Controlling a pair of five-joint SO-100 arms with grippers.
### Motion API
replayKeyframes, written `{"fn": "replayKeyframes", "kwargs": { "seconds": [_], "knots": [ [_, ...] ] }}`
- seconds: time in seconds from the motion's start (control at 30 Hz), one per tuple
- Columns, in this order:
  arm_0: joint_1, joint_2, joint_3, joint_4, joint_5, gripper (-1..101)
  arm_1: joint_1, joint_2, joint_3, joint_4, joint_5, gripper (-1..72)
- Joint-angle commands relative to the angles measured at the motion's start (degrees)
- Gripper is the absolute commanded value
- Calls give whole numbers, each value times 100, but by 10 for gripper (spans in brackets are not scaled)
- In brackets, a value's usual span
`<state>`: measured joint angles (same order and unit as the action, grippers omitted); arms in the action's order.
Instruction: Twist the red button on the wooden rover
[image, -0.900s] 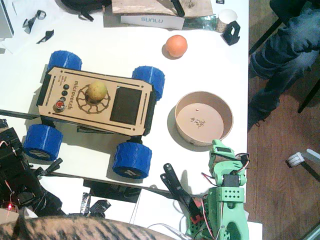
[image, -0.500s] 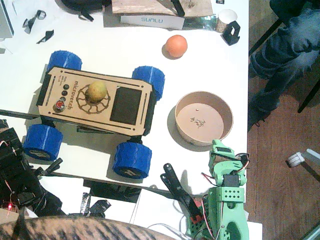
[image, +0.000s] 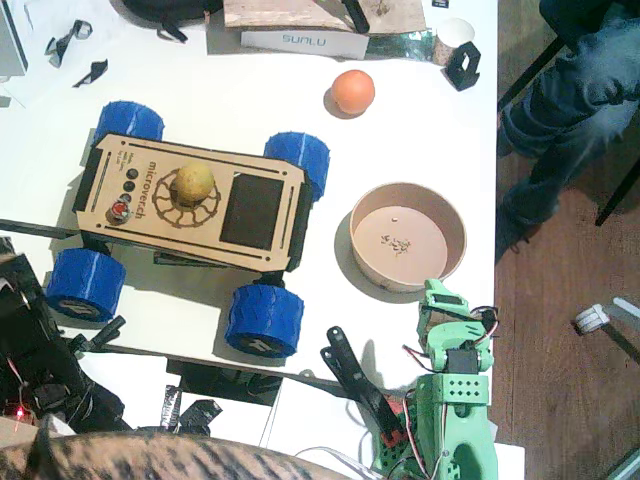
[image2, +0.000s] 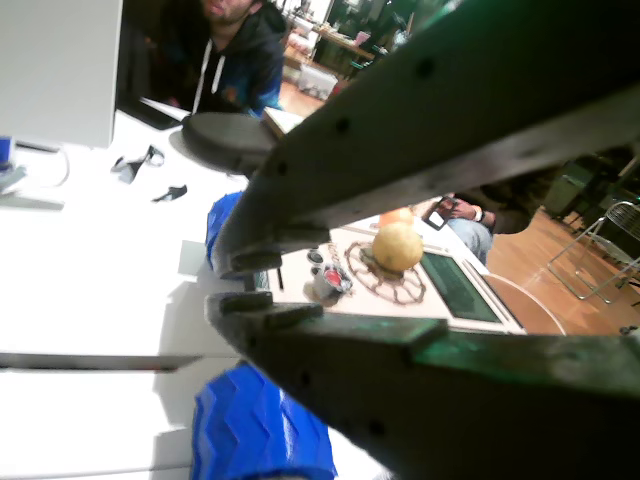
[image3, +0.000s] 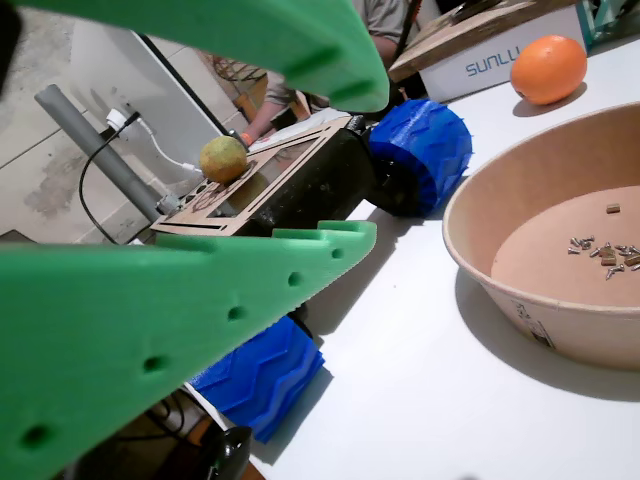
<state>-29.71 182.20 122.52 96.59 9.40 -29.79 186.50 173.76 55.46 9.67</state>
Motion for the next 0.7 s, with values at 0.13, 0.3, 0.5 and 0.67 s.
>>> {"fn": "replayKeyframes", "kwargs": {
  "seconds": [0.13, 0.3, 0.5, 0.67],
  "knots": [
    [0, -1099, -220, -1011, -35, 0, 44, 0, -26, -35, 53, 104],
    [9, -1793, -220, -1257, -18, 0, 44, 0, -26, -35, 53, 104],
    [53, -2558, -220, -1626, 9, 0, 44, 0, -26, -35, 53, 104],
    [650, -3234, -237, -1696, -9, 0, 44, 0, -26, -35, 53, 104]
  ]
}}
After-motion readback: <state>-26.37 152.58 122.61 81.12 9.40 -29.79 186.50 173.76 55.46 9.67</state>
